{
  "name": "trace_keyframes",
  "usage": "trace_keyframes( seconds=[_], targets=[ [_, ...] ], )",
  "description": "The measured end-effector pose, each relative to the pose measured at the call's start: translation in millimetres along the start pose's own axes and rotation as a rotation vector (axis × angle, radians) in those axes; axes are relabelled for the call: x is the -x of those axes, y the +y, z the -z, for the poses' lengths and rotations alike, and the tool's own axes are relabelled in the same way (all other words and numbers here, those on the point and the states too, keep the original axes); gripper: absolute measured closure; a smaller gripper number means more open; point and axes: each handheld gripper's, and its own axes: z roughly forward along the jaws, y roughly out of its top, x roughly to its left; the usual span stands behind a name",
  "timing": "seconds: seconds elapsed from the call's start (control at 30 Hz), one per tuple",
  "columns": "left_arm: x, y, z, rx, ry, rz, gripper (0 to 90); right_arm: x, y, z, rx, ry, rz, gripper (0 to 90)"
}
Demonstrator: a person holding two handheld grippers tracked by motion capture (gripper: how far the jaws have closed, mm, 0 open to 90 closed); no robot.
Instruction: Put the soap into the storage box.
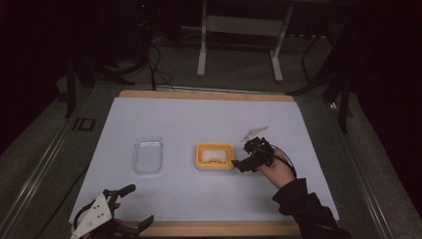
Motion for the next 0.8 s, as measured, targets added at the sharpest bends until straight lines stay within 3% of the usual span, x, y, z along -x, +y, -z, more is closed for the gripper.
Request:
trace_keyframes(
  seconds=[0.2,0.37,0.63,0.8],
  targets=[
    [-1.6,0.6,-1.5,0.003,-0.002,0.006,0.1,-3.2,-20.8,8.5,0.044,-0.037,-0.055,14.2],
    [-1.2,1.0,-4.1,-0.006,-0.008,0.0,0.1,-7.1,-36.8,14.4,0.093,-0.033,-0.115,14.2],
    [-2.4,1.2,-5.9,-0.015,0.004,0.003,0.1,-16.1,-53.2,20.5,0.147,-0.041,-0.136,14.0],
    [-2.3,1.2,-6.2,-0.018,-0.001,0.002,0.1,-21.3,-60.7,24.0,0.172,-0.075,-0.124,14.1]
  ],
)
